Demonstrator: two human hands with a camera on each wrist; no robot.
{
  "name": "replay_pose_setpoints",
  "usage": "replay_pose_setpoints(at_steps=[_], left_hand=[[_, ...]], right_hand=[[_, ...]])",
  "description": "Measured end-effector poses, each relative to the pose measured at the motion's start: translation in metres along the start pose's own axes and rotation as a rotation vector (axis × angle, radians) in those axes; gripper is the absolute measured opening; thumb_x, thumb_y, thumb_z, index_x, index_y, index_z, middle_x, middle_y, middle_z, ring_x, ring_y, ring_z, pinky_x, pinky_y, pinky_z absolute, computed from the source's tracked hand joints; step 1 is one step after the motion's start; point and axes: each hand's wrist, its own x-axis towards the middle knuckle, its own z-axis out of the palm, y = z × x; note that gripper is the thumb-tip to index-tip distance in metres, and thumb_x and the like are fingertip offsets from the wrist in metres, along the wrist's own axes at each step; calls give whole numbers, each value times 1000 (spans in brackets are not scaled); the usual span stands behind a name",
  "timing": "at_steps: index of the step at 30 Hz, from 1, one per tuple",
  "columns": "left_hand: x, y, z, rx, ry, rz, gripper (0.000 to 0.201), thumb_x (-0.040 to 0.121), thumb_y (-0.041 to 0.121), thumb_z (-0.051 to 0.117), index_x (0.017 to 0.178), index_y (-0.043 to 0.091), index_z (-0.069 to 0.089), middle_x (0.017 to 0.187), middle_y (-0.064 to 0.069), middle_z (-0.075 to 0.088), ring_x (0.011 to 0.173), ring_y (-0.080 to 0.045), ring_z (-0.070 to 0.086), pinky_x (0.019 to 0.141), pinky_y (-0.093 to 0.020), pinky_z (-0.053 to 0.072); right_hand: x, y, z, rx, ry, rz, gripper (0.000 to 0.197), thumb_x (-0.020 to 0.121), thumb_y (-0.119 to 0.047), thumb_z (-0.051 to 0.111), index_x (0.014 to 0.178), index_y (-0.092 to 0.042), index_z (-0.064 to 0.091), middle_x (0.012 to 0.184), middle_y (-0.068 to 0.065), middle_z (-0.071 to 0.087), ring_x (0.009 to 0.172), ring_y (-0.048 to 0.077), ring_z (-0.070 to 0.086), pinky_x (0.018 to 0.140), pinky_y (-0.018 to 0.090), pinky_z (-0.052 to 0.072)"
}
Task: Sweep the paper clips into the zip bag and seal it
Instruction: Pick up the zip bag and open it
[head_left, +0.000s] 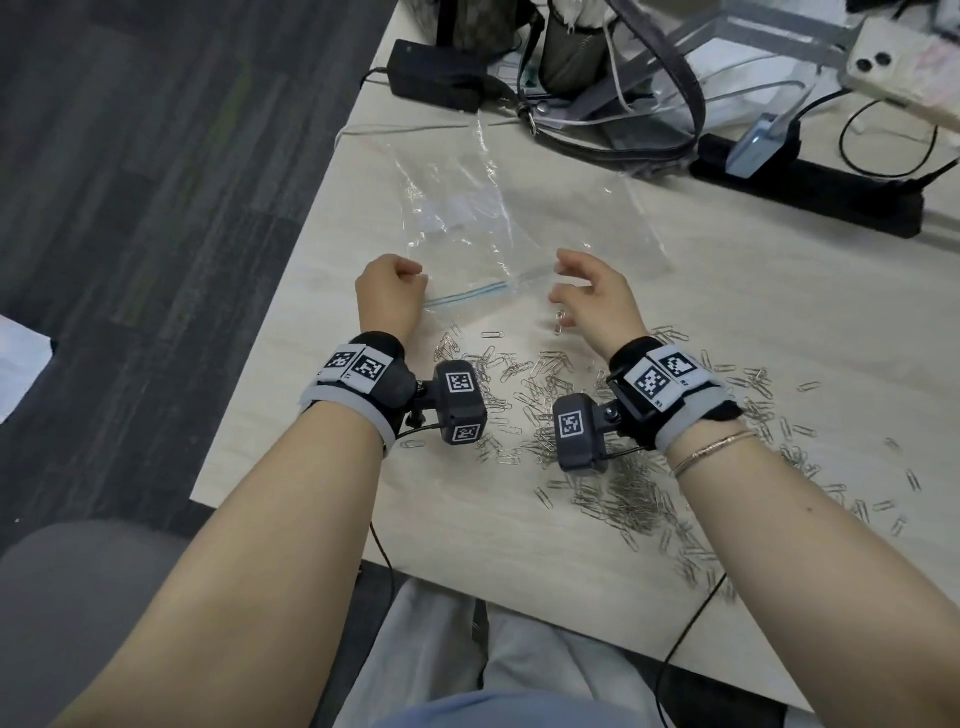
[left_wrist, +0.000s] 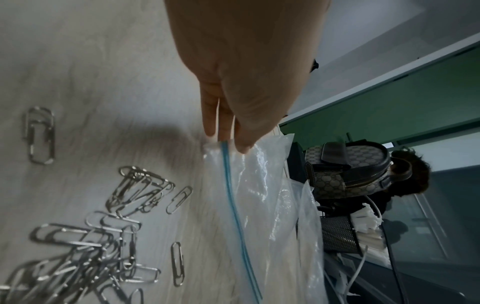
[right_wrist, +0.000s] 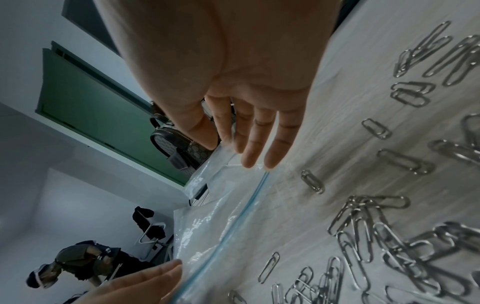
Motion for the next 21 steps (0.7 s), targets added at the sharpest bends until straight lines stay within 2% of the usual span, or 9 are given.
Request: replay_pose_setpoints(at_steps=[3,5,6,9,10,12,14,18,21], left_hand=[[-3,-4,-12,-70,30,10,24,84,-2,49,93,10,67,95,-8,66,94,-23,65,86,-29,50],[-4,-7,-23,-18,-4,-26,33,84,-8,44,97,9,70,105,-10,67,102,-22,62,89,-25,47],[-4,-8,-28,0,-3,-43,35,84,-9,44,103,8,69,110,-10,66,106,-21,60,91,-21,45],[-8,-12,-44,-16,86,-38,36,84,-6,47,114,7,63,121,-7,61,114,-19,55,92,-16,38],[-9,-14,-49,-32,107,-35,36,84,-4,48,116,7,61,123,-7,58,115,-20,54,94,-17,38],[-11,-19,-58,-89,117,-37,35,85,-1,50,117,7,58,122,-5,52,113,-24,56,101,-29,44],[-17,-21,-68,-137,117,-22,33,86,0,49,118,7,57,117,-2,46,110,-27,59,96,-41,50],[-30,-25,-87,-183,161,34,34,91,-5,40,121,6,53,126,-7,44,104,-23,62,89,-40,54],[-40,-25,-99,-222,218,99,41,89,-10,33,122,4,53,127,-8,45,96,-17,64,89,-39,53]], right_hand=[[-1,0,4,-5,-1,-5,46,88,-2,52,132,-15,48,117,-5,53,78,15,54,64,26,53],[-1,-1,10,-18,-5,-11,47,88,-2,51,133,-16,47,119,-3,52,78,10,54,61,18,52],[-1,-2,14,-23,-5,-15,47,89,-2,51,134,-16,46,122,-2,52,79,8,53,63,19,53],[0,-5,25,-27,-14,-7,50,89,-2,50,137,-16,42,129,0,49,83,10,53,84,36,55],[0,-6,29,-26,-21,-3,51,90,-2,49,138,-16,41,131,0,48,85,11,53,88,37,53],[-1,-8,36,-45,-41,-2,53,90,-2,48,140,-15,38,135,1,46,90,12,53,89,35,51],[-2,-9,43,-60,-70,0,55,91,-4,47,143,-16,35,139,1,44,94,13,52,85,30,50],[-5,-13,49,-69,-159,54,63,93,-9,46,147,-30,22,145,5,37,105,15,52,85,31,50],[-11,-15,48,-94,-120,47,63,92,-9,48,147,-27,23,141,10,43,108,22,55,89,33,49]])
